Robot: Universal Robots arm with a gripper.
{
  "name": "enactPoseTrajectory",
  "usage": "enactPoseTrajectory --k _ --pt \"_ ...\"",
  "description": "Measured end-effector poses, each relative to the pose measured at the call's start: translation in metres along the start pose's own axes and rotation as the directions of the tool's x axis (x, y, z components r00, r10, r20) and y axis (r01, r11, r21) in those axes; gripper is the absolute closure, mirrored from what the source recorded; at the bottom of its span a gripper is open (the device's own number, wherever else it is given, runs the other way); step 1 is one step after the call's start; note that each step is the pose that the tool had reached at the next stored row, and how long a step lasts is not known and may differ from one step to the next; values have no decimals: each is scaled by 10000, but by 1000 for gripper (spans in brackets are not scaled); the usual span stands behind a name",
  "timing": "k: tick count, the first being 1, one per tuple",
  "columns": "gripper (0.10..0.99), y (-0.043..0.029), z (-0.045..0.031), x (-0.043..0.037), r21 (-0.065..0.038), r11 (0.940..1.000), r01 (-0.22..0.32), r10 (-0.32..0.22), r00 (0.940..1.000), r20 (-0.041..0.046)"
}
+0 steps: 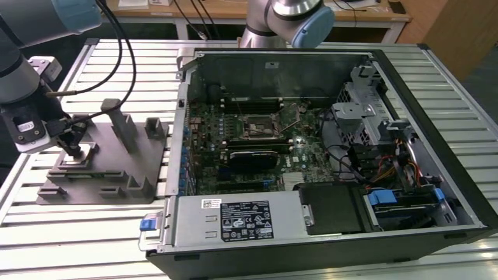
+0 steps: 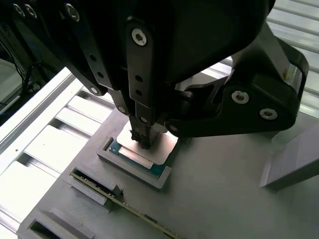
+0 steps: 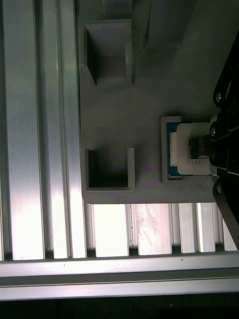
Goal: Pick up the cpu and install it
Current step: 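Pick up the cpu and move it towards the insertion slot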
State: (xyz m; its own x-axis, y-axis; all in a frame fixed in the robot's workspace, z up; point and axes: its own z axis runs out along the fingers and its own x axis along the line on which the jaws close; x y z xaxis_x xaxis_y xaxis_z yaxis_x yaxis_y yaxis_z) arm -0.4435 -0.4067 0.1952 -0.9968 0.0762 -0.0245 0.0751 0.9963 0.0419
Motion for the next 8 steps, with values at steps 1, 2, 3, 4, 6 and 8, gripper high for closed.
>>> enactPoseTrajectory --k 1,2,3,4,6,8 --pt "980 0 0 0 0 10000 0 0 10000 0" --pt "980 0 0 0 0 10000 0 0 10000 0" --pt "973 0 0 0 0 10000 0 0 10000 0" --pt "918 0 0 0 0 10000 0 0 10000 0" --pt "855 0 1 0 0 10000 0 0 10000 0" --pt "792 0 1 0 0 10000 0 0 10000 0"
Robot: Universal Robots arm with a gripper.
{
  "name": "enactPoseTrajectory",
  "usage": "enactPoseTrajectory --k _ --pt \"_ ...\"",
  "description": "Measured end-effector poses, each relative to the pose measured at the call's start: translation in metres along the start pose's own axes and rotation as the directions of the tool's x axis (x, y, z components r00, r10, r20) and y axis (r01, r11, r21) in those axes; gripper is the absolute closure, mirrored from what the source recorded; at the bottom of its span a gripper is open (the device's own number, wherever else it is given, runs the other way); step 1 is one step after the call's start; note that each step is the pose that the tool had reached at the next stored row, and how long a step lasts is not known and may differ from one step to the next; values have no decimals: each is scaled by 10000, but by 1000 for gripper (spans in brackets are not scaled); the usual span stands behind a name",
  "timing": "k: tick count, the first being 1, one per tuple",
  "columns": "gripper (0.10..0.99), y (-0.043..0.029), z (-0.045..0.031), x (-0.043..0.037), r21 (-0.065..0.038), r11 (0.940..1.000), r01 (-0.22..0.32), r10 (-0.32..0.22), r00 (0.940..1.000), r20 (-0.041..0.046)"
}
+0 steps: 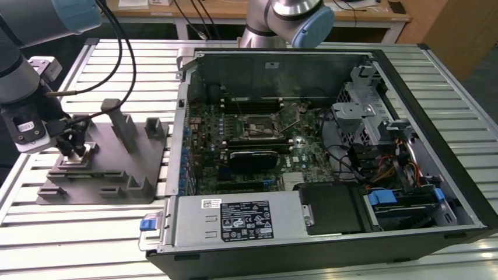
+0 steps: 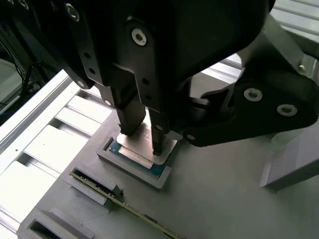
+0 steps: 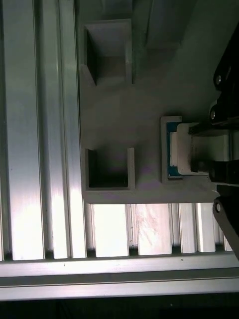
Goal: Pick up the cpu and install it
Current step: 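Pick up the cpu and move it towards the insertion slot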
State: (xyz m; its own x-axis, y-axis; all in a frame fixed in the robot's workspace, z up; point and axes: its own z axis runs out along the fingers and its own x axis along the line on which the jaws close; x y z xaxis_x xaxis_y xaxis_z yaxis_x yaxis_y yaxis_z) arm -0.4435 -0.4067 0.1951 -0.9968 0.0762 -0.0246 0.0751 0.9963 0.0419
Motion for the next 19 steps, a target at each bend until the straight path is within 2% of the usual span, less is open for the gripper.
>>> enactPoseTrajectory --k 2,3,5,7,8,19 --pt "678 0 0 0 0 10000 0 0 10000 0" --pt "678 0 0 0 0 10000 0 0 10000 0" --pt "561 0 0 0 0 10000 0 0 10000 0" --pt "561 0 1 0 0 10000 0 0 10000 0" --pt "498 0 1 0 0 10000 1 -1 10000 0" --pt "498 -3 80 2 0 10000 0 0 10000 0"
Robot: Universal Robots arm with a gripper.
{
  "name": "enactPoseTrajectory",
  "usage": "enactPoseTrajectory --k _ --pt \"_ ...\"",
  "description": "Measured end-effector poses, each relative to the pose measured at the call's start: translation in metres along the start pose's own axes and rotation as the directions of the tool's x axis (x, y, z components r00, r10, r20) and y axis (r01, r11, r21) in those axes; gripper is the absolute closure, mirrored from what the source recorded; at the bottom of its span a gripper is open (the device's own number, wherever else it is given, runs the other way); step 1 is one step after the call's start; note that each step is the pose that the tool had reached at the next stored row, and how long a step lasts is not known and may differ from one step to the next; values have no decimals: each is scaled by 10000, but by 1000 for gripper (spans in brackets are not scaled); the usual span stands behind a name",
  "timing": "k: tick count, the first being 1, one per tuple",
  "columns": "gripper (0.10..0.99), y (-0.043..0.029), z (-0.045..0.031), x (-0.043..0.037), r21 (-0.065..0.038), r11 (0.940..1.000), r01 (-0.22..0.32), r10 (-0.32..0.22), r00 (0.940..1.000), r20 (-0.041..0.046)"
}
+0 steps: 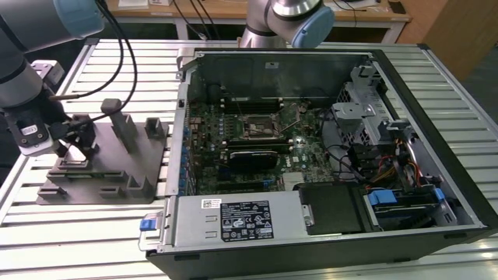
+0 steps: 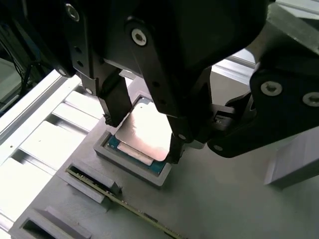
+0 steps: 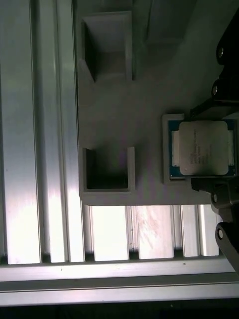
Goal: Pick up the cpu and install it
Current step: 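Pick up the cpu and move it towards the insertion slot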
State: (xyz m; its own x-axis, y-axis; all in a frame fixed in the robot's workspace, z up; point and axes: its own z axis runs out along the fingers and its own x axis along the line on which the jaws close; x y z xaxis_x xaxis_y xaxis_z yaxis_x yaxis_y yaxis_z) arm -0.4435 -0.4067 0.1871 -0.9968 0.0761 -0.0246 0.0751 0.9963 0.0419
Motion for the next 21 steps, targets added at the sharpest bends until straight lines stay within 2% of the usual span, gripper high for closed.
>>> enactPoseTrajectory --k 5,13,15,21 --pt "498 -2 35 1 1 10000 0 0 10000 -1" --pt "498 -2 37 1 2 10000 0 0 10000 -1" --pt "545 -2 38 1 1 10000 0 0 10000 -2" --pt "545 -2 39 1 0 10000 0 0 10000 -1"
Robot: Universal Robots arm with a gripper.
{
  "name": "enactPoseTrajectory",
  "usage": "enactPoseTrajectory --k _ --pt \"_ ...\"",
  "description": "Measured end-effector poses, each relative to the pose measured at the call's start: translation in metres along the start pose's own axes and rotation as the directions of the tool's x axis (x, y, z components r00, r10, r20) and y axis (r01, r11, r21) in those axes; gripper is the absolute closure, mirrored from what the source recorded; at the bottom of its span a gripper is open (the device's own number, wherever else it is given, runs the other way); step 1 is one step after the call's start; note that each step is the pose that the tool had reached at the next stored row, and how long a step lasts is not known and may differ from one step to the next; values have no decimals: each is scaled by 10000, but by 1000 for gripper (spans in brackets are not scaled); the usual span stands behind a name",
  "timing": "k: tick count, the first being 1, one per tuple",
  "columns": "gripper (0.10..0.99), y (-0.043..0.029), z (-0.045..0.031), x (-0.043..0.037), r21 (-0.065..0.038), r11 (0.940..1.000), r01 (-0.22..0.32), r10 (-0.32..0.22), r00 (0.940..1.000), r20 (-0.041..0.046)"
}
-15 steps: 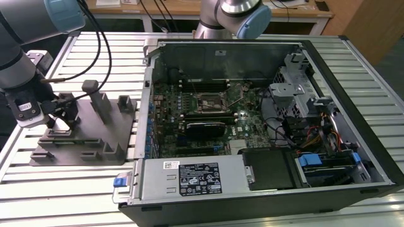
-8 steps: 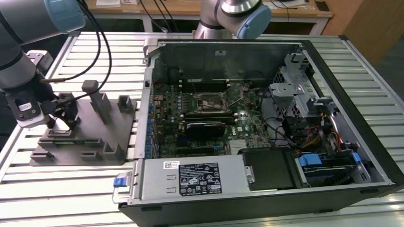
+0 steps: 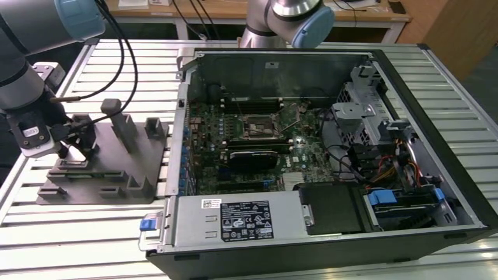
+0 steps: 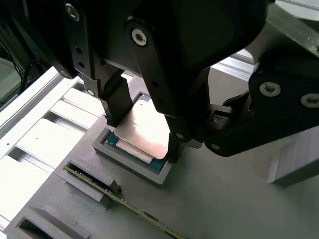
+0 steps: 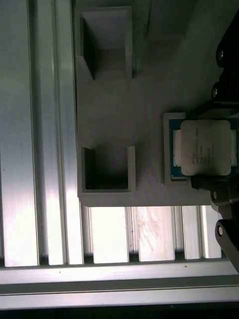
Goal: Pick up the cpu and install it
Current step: 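Pick up the cpu and move it towards the insertion slot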
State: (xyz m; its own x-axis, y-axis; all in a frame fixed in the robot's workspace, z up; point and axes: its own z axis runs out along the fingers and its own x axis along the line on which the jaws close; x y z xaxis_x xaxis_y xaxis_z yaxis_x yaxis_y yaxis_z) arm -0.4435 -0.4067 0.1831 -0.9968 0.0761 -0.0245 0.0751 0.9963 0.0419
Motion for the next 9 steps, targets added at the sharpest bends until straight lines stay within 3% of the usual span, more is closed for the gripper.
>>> enactPoseTrajectory --k 4,9 --pt "545 1 -9 -1 -3 10000 0 0 10000 5" --pt "545 4 -86 -2 -1 10000 -1 1 10000 1"
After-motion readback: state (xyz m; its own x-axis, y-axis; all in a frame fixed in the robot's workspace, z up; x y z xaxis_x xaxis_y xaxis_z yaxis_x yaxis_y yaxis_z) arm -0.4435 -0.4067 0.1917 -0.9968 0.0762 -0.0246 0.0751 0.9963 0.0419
